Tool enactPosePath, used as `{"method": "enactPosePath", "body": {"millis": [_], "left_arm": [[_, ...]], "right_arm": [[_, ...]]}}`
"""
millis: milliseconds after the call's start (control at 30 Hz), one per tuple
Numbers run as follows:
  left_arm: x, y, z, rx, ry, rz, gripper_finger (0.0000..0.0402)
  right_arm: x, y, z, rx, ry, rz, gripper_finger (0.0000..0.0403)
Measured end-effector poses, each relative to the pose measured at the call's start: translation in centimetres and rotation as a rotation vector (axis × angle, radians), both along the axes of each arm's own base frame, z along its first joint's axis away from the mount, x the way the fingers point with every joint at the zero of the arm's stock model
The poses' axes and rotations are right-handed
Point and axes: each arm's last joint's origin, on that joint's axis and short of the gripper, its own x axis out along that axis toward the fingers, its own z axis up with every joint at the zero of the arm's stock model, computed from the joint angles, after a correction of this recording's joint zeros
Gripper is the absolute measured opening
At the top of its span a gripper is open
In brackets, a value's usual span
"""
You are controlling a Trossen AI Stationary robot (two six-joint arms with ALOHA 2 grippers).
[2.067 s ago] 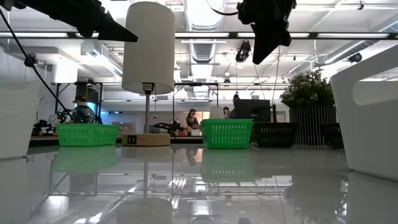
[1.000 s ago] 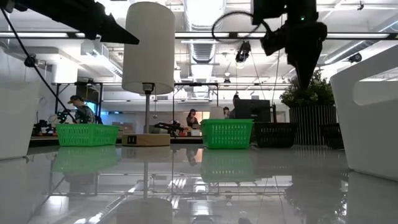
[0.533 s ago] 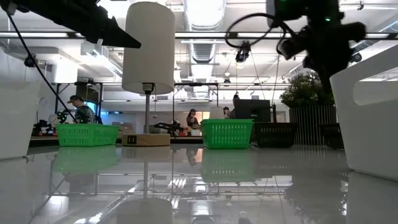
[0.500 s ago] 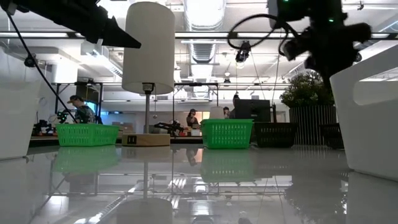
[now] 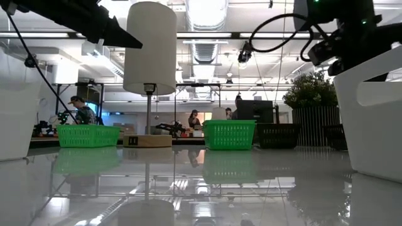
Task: Stack baskets by color
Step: Stack the black bin on top of the other black bin
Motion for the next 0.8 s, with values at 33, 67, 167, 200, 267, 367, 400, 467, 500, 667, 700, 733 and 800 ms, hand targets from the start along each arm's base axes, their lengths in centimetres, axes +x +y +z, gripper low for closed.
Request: {"method": "enactPosePath", "body": {"millis": [33,67,167,200,267,367,400,467,500,667,700,733,800], "left_arm": [[0.0,0.0,0.0,0.001,0.001,0.000,0.0006],[0.0,0.0,0.0,0.001,0.000,0.000,0.0006],[0.0,0.0,0.0,0.001,0.001,0.000,0.0006],[0.0,0.0,0.0,0.001,0.001,0.000,0.0006],[0.0,0.0,0.0,0.001,0.000,0.000,0.0006],[0.0,0.0,0.0,0.001,0.001,0.000,0.0006],[0.0,0.0,0.0,0.001,0.001,0.000,0.0006],[0.0,0.0,0.0,0.001,0.001,0.000,0.0006],[0.0,0.0,0.0,0.001,0.001,0.000,0.0006],[0.0,0.0,0.0,0.002,0.001,0.000,0.0006],[0.0,0.0,0.0,0.002,0.001,-0.001,0.0006],[0.0,0.0,0.0,0.002,0.001,0.000,0.0006],[0.0,0.0,0.0,0.002,0.001,-0.001,0.0006]], "right_arm": [[-0.2,0.2,-0.1,0.007,-0.002,-0.005,0.0134],[-0.4,0.5,-0.2,0.006,-0.001,0.004,0.0130],[-1.1,1.7,-1.3,0.000,0.009,0.071,0.0122],[-1.2,2.1,-1.7,-0.001,0.000,0.092,0.0121],[-1.4,2.7,-2.6,-0.001,-0.010,0.122,0.0122],[-1.6,3.1,-3.6,-0.027,-0.007,0.150,0.0126],[-1.6,3.1,-3.7,-0.052,-0.005,0.153,0.0127],[-1.8,3.0,-4.1,-0.067,-0.001,0.152,0.0128],[-1.7,3.0,-4.3,-0.072,-0.013,0.153,0.0128],[-1.6,3.0,-5.3,-0.067,-0.052,0.154,0.0101],[-1.6,3.0,-5.5,-0.067,-0.056,0.155,0.0089],[-1.6,3.0,-5.6,-0.067,-0.060,0.155,0.0075],[-1.6,3.0,-5.8,-0.065,-0.070,0.156,0.0041]]}}
